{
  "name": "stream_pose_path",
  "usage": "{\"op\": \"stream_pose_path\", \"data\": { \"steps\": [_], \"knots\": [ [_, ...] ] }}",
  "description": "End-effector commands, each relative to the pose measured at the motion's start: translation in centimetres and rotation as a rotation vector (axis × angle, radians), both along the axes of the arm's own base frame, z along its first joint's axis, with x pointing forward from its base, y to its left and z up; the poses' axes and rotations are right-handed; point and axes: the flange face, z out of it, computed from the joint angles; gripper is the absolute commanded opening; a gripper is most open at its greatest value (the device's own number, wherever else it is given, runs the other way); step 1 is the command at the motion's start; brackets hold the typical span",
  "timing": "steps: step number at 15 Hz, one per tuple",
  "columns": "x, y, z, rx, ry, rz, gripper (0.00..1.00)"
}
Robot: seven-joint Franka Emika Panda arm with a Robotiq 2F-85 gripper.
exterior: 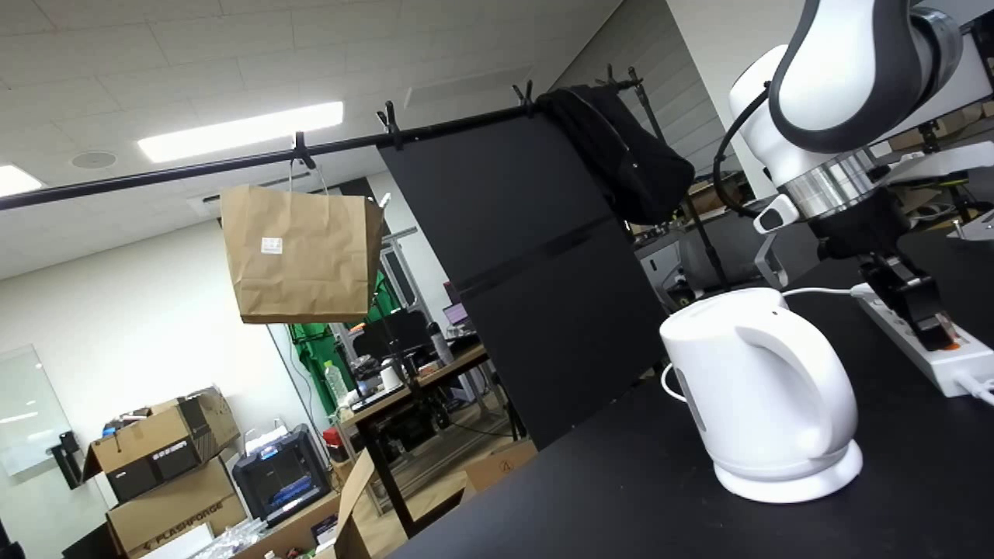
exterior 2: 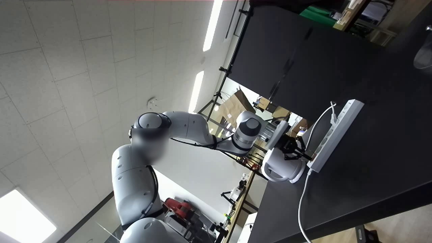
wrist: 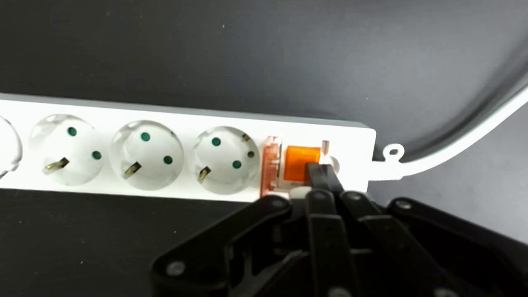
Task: Switch on the extension cord then turn the kettle on and off
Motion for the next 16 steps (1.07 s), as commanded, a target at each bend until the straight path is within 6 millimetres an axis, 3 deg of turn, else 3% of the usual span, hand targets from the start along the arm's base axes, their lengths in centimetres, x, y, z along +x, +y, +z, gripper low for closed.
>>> {"op": "stream_pose_path", "data": {
  "steps": [1, 16],
  "knots": [
    [0.16, -0.34, 0.30, -0.002, -0.008, -0.003, 0.00],
    [0.03, -0.05, 0.01, -0.001, 0.003, -0.006, 0.01]
  ]
}}
